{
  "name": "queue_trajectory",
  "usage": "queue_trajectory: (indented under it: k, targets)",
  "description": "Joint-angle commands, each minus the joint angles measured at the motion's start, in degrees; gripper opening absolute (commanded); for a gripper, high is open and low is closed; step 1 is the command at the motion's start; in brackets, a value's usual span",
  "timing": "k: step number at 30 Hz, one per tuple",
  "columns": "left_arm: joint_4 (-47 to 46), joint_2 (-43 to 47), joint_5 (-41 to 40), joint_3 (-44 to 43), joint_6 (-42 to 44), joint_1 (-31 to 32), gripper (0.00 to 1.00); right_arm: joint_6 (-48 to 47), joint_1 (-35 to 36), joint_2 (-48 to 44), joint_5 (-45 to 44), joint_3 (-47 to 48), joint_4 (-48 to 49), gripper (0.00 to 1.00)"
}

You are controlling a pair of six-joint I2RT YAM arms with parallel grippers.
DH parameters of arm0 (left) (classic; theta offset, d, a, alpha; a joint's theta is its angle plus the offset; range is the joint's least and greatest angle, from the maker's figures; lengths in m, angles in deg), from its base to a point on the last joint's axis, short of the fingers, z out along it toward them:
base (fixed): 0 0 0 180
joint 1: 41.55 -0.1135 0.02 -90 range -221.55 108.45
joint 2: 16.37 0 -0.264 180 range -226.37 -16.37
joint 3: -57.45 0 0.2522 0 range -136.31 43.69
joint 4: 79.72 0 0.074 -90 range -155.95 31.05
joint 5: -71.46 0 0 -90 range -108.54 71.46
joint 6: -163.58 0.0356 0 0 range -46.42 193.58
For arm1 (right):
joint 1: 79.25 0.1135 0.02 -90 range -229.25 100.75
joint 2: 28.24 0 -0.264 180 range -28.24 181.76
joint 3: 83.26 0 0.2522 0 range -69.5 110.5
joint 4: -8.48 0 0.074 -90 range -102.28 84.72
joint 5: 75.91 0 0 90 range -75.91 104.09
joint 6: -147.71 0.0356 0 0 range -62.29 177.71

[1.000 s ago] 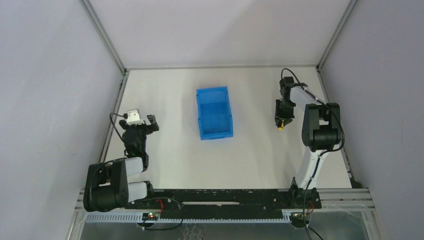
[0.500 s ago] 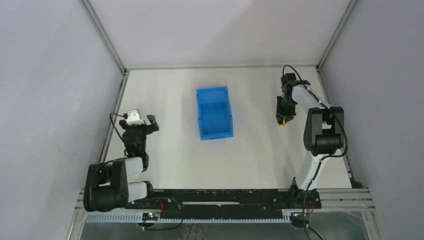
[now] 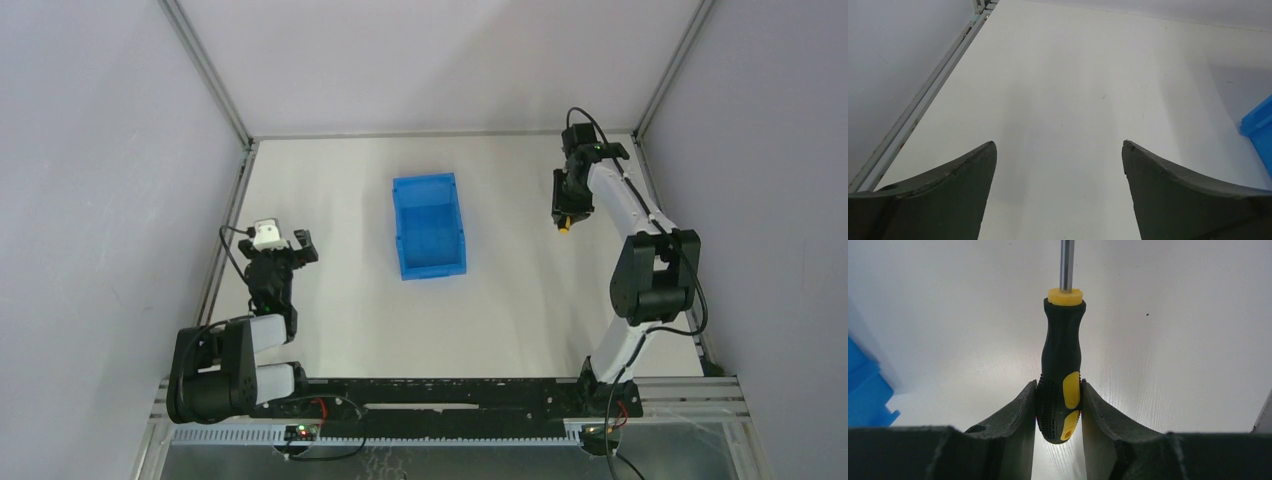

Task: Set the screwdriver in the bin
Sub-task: Place the screwdriver in the bin.

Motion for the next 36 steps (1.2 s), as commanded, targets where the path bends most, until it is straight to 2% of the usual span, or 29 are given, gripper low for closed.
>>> queue_trajectory:
  k: [1,10,18,36]
  targets:
    - [-3.2,0.4,-0.1,-0.6,1.2,0.2,1.00,0.1,1.9,-4.1,-1.9,4.1,-3.1,0.00]
    - [-3.2,0.4,-0.1,-0.6,1.2,0.3,1.00,2.3,5.9,-7.1,-4.0,9.2,-7.6,0.00]
    - [-3.2,0.4,-0.1,-0.6,1.2,0.3,1.00,6.0,12.3,-8.5,-4.6,13.9,-10.4,0.00]
    - [-3.1,0.4,-0.1,-0.7,1.2,0.3,1.00,11.3,26.4,-4.5,-6.0,26.6,-14.7,0.00]
